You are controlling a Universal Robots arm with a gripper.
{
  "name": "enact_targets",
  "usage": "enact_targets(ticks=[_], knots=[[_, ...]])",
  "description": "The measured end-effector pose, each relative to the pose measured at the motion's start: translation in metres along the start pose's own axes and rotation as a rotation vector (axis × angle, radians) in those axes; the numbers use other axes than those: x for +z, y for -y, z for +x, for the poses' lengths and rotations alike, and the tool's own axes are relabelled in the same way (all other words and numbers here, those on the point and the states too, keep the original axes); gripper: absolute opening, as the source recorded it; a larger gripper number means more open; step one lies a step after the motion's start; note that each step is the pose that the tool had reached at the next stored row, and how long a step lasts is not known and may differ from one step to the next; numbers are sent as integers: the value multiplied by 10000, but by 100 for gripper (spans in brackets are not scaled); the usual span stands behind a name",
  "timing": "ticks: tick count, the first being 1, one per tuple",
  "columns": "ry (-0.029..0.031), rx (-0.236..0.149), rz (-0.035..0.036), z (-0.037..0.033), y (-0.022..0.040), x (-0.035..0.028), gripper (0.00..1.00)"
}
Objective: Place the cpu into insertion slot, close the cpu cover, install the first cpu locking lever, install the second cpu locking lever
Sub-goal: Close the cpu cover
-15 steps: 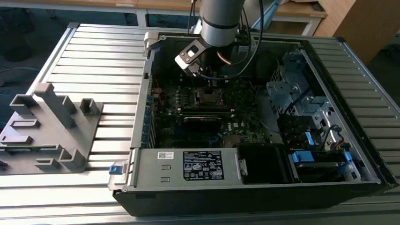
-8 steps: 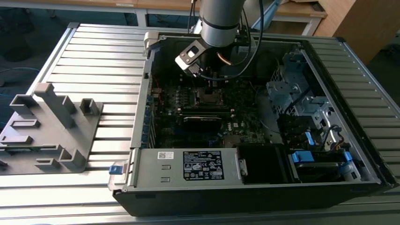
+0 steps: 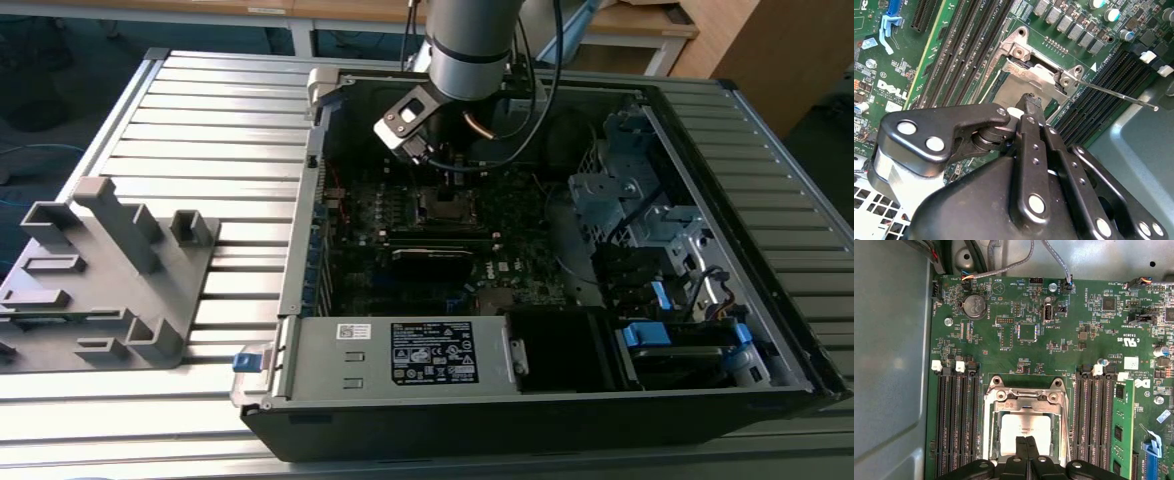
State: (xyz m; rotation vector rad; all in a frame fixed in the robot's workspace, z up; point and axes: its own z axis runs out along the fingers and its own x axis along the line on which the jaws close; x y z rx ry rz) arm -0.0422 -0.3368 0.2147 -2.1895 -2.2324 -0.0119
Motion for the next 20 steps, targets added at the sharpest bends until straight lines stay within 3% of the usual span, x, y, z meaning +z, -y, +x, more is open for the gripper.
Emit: enact_targets(ticks=[6,13,20], knots=[[0,-126,2,0,0,1,11],[5,-1124,17,0,0,3,11],[5,-1208,19,0,0,3,11]])
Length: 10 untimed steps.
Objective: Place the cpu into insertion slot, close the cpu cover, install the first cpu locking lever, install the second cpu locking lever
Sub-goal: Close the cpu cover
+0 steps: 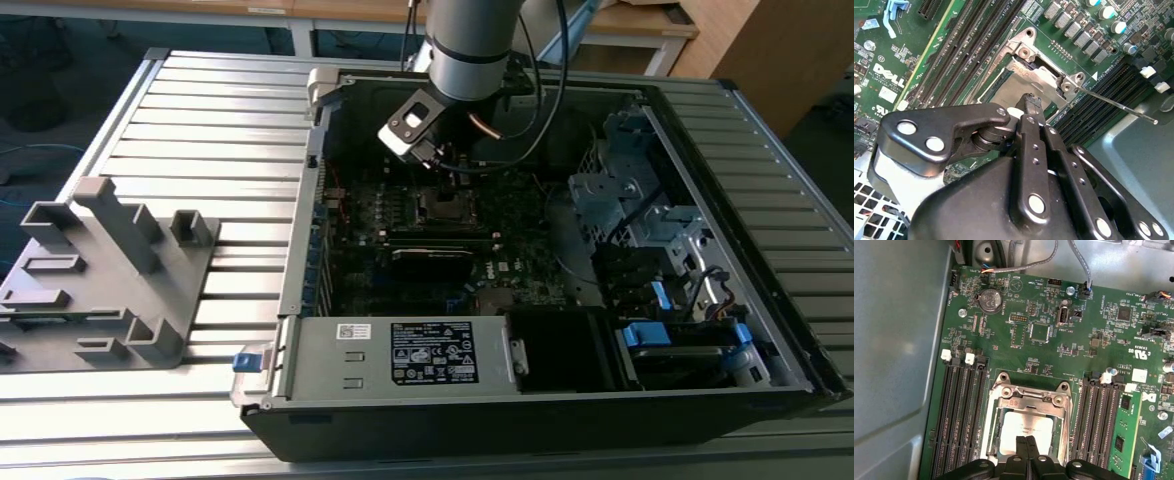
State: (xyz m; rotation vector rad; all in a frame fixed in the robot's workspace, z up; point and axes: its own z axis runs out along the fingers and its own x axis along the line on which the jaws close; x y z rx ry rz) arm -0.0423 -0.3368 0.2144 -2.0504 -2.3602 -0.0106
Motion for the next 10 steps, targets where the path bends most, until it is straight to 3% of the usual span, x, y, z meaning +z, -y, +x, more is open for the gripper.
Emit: enact_targets(ticks=[10], knots=[[2,-329,6,0,0,0,11]])
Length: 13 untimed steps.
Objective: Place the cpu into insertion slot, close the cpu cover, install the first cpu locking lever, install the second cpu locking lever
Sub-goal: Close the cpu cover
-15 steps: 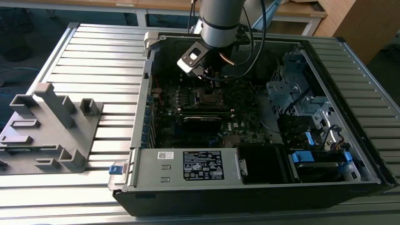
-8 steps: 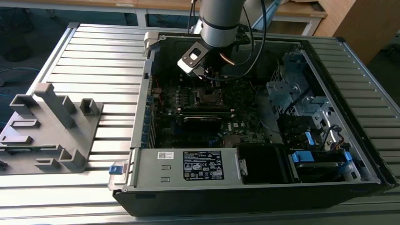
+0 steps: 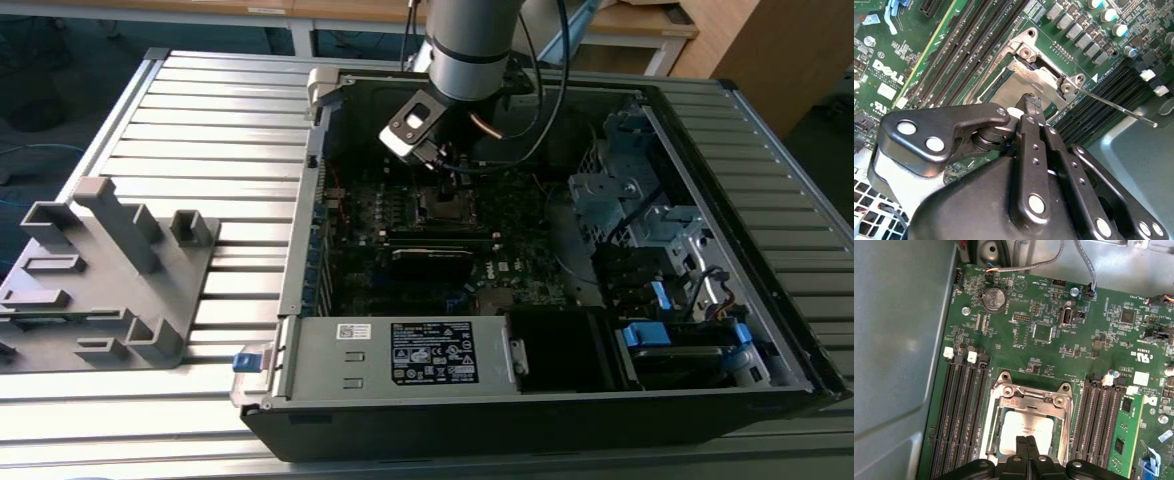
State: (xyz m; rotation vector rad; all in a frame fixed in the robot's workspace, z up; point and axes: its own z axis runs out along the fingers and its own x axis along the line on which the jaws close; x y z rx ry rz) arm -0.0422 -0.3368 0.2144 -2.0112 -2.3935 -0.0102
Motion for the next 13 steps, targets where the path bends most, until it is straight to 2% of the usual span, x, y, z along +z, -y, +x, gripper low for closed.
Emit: enact_targets(ticks=[13], knots=[[-31,-2044,25,0,0,4,11]])
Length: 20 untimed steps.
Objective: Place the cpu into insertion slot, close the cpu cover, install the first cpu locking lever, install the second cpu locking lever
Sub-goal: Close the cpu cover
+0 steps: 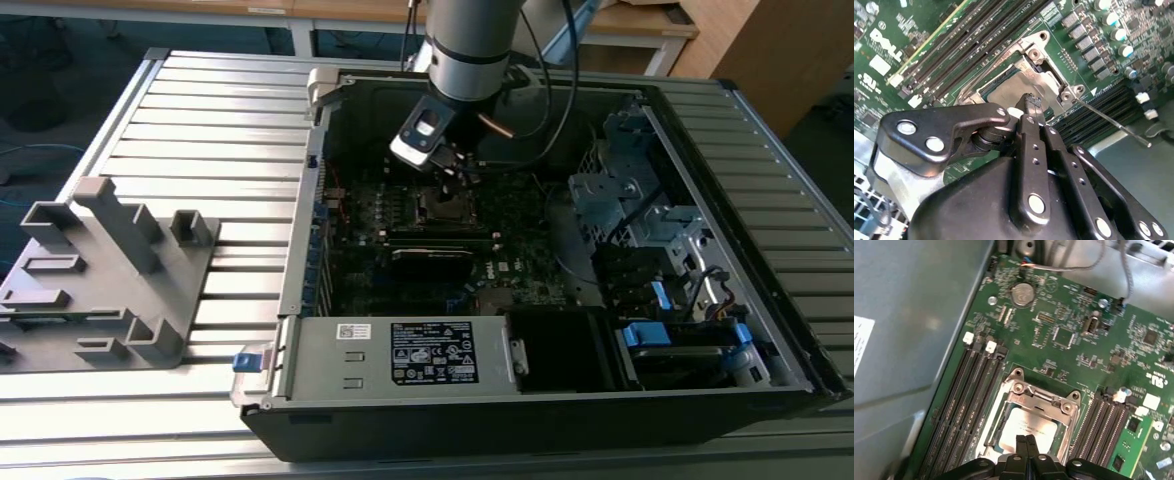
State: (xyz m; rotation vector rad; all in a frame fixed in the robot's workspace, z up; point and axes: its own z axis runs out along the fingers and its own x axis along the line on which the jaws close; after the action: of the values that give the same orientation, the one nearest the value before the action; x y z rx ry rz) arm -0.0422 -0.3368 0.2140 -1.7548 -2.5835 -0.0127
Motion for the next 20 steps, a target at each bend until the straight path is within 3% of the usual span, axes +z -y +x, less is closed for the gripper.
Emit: enact_targets(ticks=[3,10,14,20], knots=[[-10,-392,2,0,0,0,11],[-11,-467,4,0,0,0,11],[-25,-945,7,0,0,0,11],[-25,-1001,8,0,0,0,11]])
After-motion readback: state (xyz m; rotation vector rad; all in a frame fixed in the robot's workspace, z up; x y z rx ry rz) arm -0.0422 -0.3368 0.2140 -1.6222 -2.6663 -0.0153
